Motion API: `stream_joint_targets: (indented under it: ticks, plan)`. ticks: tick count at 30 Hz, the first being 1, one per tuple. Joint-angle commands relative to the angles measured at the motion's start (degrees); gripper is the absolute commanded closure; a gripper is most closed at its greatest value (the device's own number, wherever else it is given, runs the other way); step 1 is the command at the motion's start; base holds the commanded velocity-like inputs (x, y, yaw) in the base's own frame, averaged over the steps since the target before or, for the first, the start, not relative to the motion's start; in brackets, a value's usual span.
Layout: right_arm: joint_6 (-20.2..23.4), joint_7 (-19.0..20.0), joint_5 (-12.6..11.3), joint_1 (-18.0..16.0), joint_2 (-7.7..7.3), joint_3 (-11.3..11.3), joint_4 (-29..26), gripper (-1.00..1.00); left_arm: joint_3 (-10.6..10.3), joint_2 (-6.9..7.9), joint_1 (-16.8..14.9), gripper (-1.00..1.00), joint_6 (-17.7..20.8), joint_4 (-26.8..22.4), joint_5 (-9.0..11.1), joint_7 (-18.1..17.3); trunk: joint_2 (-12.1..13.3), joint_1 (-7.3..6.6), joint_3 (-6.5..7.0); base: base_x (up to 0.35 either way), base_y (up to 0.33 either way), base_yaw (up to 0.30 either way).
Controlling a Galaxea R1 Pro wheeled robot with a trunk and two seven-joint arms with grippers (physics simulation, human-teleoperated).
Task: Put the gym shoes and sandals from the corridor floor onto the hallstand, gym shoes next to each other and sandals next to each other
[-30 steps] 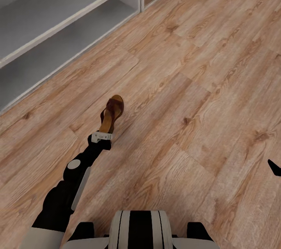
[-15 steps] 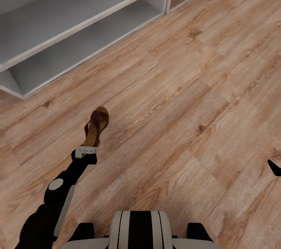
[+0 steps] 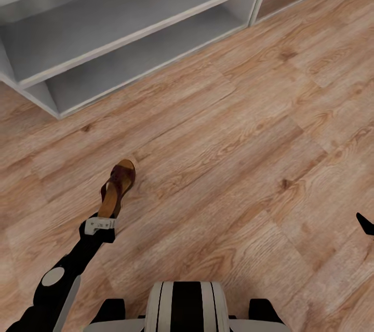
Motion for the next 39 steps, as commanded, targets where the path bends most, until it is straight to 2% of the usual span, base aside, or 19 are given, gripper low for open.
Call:
stream_joint_targets:
  ticks: [1,13,24,27,31,39]
  plan:
    - [0.0,0.0,0.0,0.0,0.0,0.0,0.0,-1.0,0.1,0.04,0.2,1.0,-0.1,0.0,-0.1,-0.1,0.0,0.0,0.05,0.0,0.0,0.254]
    - [0.0,0.4,0.0,0.0,0.0,0.1,0.0,-1.0,2.1,0.19,1.0,1.0,-0.4,0.0,-0.2,-0.7,0.0,0.0,0.6,0.0,0.0,0.236]
    - [0.0,2.3,0.0,0.0,0.0,0.0,0.0,-1.0,2.5,0.2,2.0,1.0,-1.3,0.0,0.0,-0.9,0.0,0.0,0.66,0.0,0.0,0.032]
    - [0.0,2.3,0.0,0.0,0.0,0.0,0.0,-1.0,3.4,0.18,2.1,1.0,-1.9,0.0,0.0,-0.9,0.0,0.0,0.66,0.0,0.0,0.025]
    - [0.0,2.2,0.0,0.0,0.05,0.0,0.0,-1.0,4.6,0.13,2.1,1.0,-2.1,0.0,0.0,-0.9,0.0,0.0,0.66,0.0,0.0,0.205]
    - [0.0,2.2,0.0,0.0,0.08,0.1,0.0,-1.0,5.0,0.12,2.2,1.0,-2.1,0.0,0.0,-0.9,0.0,0.0,0.66,0.0,0.0,0.266]
